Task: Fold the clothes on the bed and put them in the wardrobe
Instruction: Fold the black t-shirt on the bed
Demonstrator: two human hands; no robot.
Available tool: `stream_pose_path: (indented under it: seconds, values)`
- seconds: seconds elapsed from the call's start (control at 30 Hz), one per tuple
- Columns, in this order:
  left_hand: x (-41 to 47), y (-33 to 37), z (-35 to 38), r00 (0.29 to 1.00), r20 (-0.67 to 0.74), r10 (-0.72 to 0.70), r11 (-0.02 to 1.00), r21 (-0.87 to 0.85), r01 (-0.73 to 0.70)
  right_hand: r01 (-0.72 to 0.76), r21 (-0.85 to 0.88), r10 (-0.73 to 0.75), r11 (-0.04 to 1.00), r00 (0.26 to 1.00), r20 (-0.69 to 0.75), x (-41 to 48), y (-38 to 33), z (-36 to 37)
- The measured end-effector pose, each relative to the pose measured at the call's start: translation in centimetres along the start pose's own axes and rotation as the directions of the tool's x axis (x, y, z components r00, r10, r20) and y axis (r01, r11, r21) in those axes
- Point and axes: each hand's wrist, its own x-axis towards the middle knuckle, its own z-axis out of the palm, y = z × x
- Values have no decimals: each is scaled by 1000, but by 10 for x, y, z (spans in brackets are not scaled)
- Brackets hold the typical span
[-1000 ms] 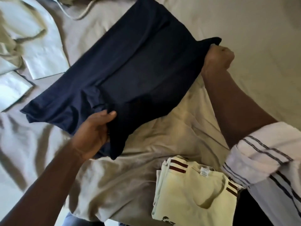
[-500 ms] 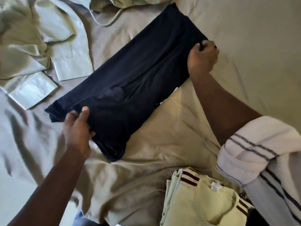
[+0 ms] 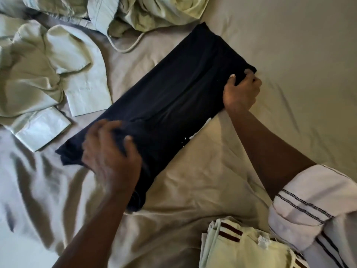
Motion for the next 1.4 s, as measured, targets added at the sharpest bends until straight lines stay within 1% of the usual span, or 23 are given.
stream_pose_path:
  seconds: [0.03, 0.1, 0.13, 0.2, 0.27, 0.33, 0.4, 0.43, 0.5, 0.57, 0.63, 0.7, 0.77, 0.8, 0.83, 0.87, 0.93, 1.03, 1.1, 1.17, 1.23, 1.3, 1.4]
  values:
    - [9, 13, 12, 989, 81, 128, 992, -29, -126, -88, 77, 89, 993, 996, -12, 14, -3, -1]
    - [28, 41, 40, 935, 246, 255, 966, -99, -237, -243, 180, 243, 953, 970, 24, 45, -2, -1]
    - [37, 53, 52, 908, 309, 283, 959, -107, -262, -265, 202, 256, 943, 964, 67, 55, -1, -2]
    - [61, 84, 84, 854, 420, 308, 951, -104, -292, -235, 212, 215, 949, 970, 113, 73, 1, -4]
    - [87, 115, 117, 803, 513, 303, 943, -40, -331, -198, 341, 197, 919, 980, 39, 83, 2, 0]
    - [108, 144, 148, 772, 548, 322, 903, 68, -425, -162, 498, 232, 852, 969, -81, 88, 8, 8]
    - [126, 167, 175, 732, 596, 330, 852, 146, -503, -138, 573, 240, 808, 965, -107, 89, 19, 19]
    - [134, 178, 188, 678, 652, 339, 819, 151, -554, -162, 594, 259, 788, 962, -80, 89, 25, 23]
    - [152, 191, 200, 569, 749, 341, 816, 65, -574, -199, 602, 256, 774, 967, -9, 88, 30, 29]
    - [168, 196, 206, 504, 788, 352, 866, -71, -495, -210, 564, 229, 799, 973, 37, 96, 37, 29]
    - [181, 191, 206, 536, 733, 420, 859, -129, -496, -247, 529, 243, 812, 967, 78, 98, 41, 30]
    - [195, 175, 203, 662, 560, 498, 825, -72, -560, -240, 471, 248, 849, 968, 47, 95, 32, 30]
    - [210, 159, 198, 801, 407, 438, 869, 37, -494, -256, 382, 272, 888, 962, 12, 96, 22, 28]
    - [220, 155, 197, 839, 380, 390, 891, 76, -448, -298, 346, 312, 890, 950, 17, 100, 18, 26]
    - [229, 154, 196, 840, 405, 362, 896, 98, -433, -349, 346, 356, 871, 933, 47, 105, 14, 22]
    - [240, 157, 200, 802, 465, 376, 878, 97, -468, -423, 400, 415, 813, 903, 110, 112, 10, 14]
    - [263, 174, 205, 645, 608, 462, 790, 48, -611, -521, 451, 463, 724, 853, 242, 125, 3, -1]
    - [279, 214, 218, 326, 786, 526, 580, -51, -813, -496, 305, 376, 813, 847, 375, 127, -6, -18]
    - [281, 238, 229, 181, 853, 489, 378, -21, -926, -431, 287, 308, 856, 869, 387, 121, -8, -22]
    - [281, 249, 236, 138, 883, 449, 201, 50, -978, -365, 314, 274, 876, 914, 298, 112, -7, -22]
    - [283, 254, 227, 119, 883, 454, 106, 79, -991, -297, 324, 268, 898, 954, 133, 100, -8, -27]
    - [288, 249, 206, 58, 855, 515, 102, 6, -995, -188, 373, 200, 909, 980, 7, 74, -16, -38]
    - [288, 219, 159, -38, 728, 684, 112, -157, -981, 80, 407, -12, 910, 986, -167, 13, -26, -57]
